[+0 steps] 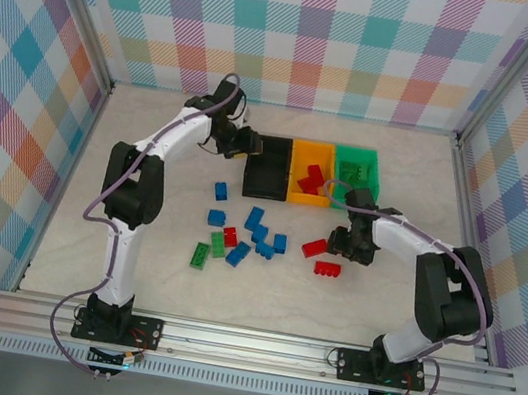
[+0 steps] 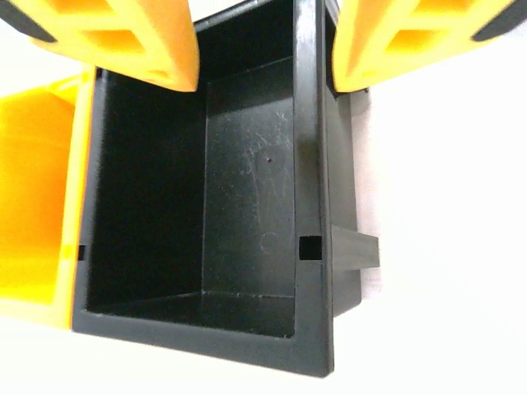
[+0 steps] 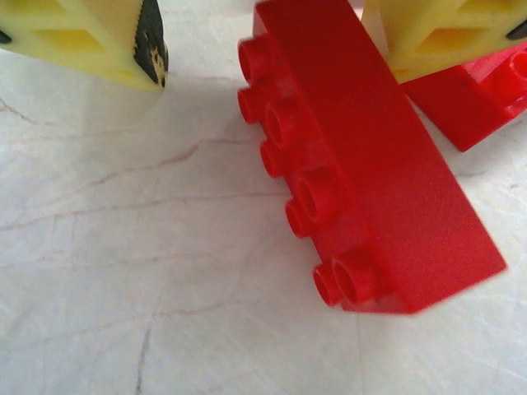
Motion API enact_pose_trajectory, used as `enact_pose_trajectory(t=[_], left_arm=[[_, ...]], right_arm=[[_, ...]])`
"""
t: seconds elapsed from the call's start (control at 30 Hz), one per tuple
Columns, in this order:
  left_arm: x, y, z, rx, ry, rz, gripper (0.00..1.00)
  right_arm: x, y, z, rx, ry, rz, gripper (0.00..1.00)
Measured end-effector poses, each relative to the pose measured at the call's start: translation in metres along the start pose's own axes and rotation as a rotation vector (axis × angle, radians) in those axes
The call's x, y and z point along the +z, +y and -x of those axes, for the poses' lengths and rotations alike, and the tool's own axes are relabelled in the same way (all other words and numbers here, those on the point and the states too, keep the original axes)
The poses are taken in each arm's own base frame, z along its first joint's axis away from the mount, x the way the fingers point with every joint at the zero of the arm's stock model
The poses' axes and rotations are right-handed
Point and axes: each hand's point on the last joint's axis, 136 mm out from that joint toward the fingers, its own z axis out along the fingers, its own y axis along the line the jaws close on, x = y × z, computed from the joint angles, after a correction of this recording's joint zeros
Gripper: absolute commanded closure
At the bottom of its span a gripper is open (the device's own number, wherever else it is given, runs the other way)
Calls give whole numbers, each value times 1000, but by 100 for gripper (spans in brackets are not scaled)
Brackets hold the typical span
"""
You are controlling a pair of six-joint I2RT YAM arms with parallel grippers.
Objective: Sort the legos into containers by color
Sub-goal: Pick up the lego from the middle-right of the table.
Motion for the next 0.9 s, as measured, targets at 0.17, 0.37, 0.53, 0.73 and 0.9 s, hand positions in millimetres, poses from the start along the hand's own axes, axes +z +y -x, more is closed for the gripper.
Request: enact_pose_trajectory(t=[0.17,0.37,0.53,0.73,0.9], left_arm=[[-15,-1,-3,13,-13,8,47],[-65,0,-34,26,-51,21,44],[-109,3,-60,50,-132,20,43],[-124,26,-105,47,-143,50,39],[-119,58,-143,26,-102,124,36]], right_arm=[[1,2,1,-22,29,0,41],[2,4,5,-37,38,5,72],[-1,17,13,-47,9,67,86],[-38,35,36,-59,-87,150,88],[-84,69,73,-79,-207,278,86]])
